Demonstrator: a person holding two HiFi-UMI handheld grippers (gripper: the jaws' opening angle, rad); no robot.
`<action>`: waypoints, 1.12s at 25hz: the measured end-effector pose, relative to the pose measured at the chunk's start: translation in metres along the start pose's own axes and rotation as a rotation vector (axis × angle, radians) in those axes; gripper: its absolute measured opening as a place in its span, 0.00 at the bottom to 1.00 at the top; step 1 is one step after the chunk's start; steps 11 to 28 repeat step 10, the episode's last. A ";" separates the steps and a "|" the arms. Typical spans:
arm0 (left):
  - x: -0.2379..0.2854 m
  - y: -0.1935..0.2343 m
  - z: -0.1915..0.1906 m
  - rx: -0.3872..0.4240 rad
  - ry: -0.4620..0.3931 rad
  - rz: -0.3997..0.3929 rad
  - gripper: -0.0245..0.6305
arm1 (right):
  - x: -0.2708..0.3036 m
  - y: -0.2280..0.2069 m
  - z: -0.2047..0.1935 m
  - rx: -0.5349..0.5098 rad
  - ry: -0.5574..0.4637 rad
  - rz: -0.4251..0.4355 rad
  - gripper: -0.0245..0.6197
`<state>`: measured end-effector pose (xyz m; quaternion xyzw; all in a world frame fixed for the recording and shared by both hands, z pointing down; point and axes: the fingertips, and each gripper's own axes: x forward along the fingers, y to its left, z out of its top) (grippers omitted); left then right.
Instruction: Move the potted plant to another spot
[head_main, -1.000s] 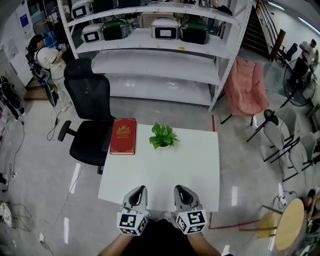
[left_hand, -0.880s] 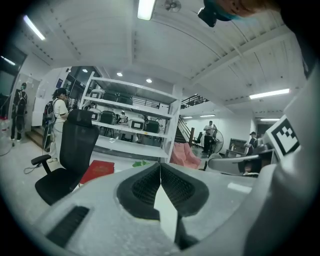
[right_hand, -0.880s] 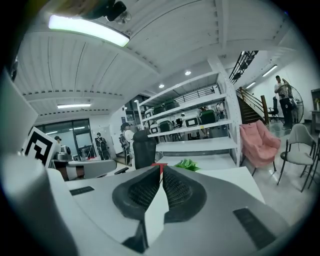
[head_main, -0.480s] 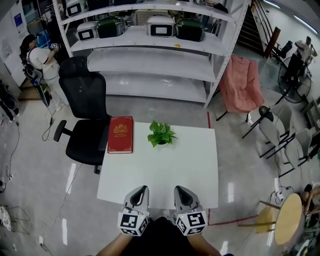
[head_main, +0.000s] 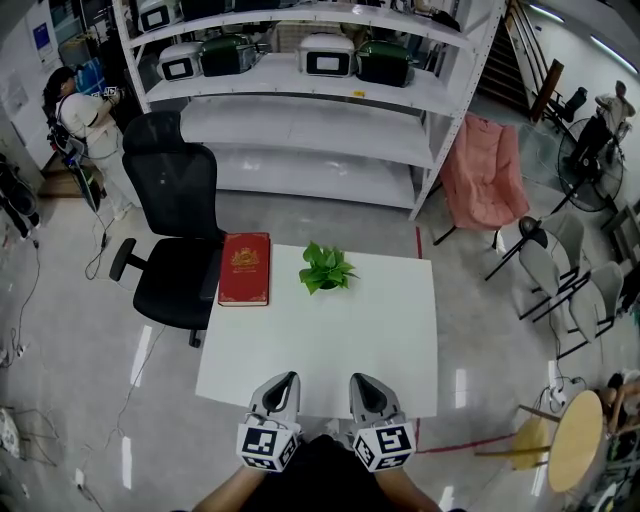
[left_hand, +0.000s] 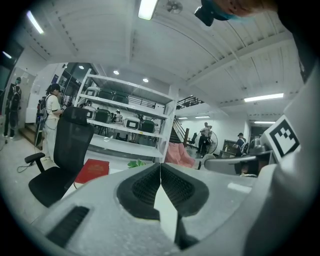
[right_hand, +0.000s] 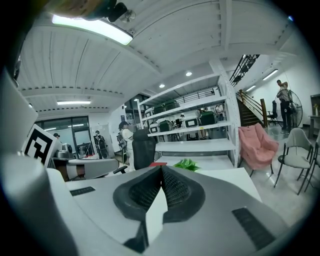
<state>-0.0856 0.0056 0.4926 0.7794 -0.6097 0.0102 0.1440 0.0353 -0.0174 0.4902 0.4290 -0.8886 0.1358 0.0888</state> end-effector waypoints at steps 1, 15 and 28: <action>0.000 0.000 -0.001 -0.001 0.000 -0.001 0.06 | 0.000 0.001 0.000 -0.002 -0.001 0.000 0.06; -0.001 0.002 0.005 0.005 -0.007 -0.019 0.06 | 0.002 0.008 0.002 -0.010 0.000 0.002 0.06; -0.001 0.002 0.005 0.005 -0.007 -0.019 0.06 | 0.002 0.008 0.002 -0.010 0.000 0.002 0.06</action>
